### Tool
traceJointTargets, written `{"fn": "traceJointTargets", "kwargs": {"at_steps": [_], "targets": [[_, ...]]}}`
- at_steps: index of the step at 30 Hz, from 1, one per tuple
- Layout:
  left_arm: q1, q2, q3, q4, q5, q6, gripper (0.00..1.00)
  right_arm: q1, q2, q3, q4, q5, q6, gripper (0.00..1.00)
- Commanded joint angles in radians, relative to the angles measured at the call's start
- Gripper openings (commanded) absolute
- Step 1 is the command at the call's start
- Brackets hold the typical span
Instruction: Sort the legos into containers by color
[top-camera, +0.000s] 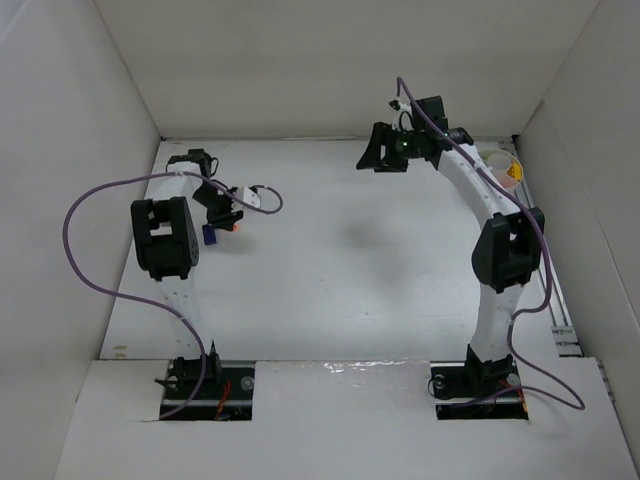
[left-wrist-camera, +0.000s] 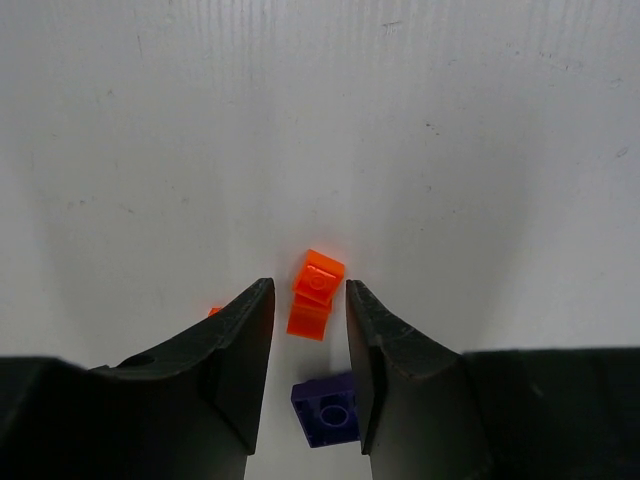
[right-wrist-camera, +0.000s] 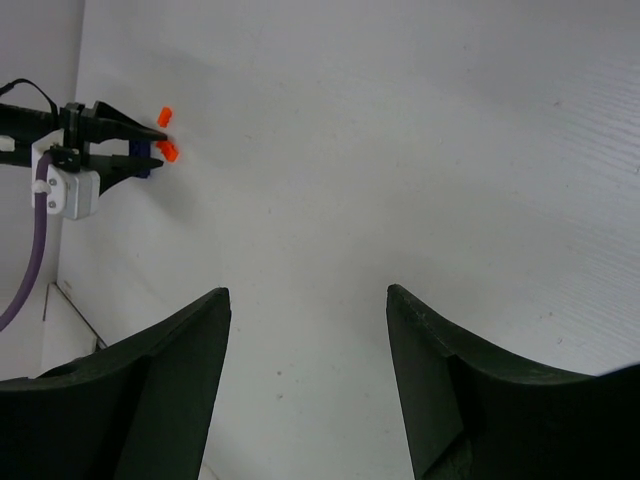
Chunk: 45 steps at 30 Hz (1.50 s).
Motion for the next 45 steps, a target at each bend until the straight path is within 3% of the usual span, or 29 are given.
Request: {"fn": "traceJointTargets", "kwargs": {"at_steps": [1,17,24,29,34,41,45], "targets": [[-0.005,-0.005,0.003,-0.041,-0.005,0.04,0.32,-0.018,0.011,0.063,-0.003,-0.026,0.011,0.69],[-0.024,0.023,-0.007,-0.011,-0.041,0.04,0.3,-0.027,0.029,0.072,-0.022,-0.026,0.02,0.69],[-0.053,-0.024,-0.121,0.102,-0.1,0.04,0.29,-0.028,0.038,0.081,-0.031,-0.035,0.02,0.7],[-0.053,-0.025,-0.14,0.102,-0.109,0.022,0.17,-0.028,0.049,0.091,-0.031,-0.078,0.042,0.7],[-0.053,-0.067,-0.183,0.16,-0.089,-0.011,0.13,-0.037,0.049,0.026,0.004,-0.2,0.152,0.7],[-0.053,-0.17,-0.163,0.127,0.145,-0.147,0.09,-0.08,-0.003,-0.115,0.173,-0.417,0.344,0.7],[-0.044,-0.228,-0.082,0.039,0.485,-0.271,0.08,-0.09,-0.046,-0.188,0.349,-0.538,0.503,0.7]]}}
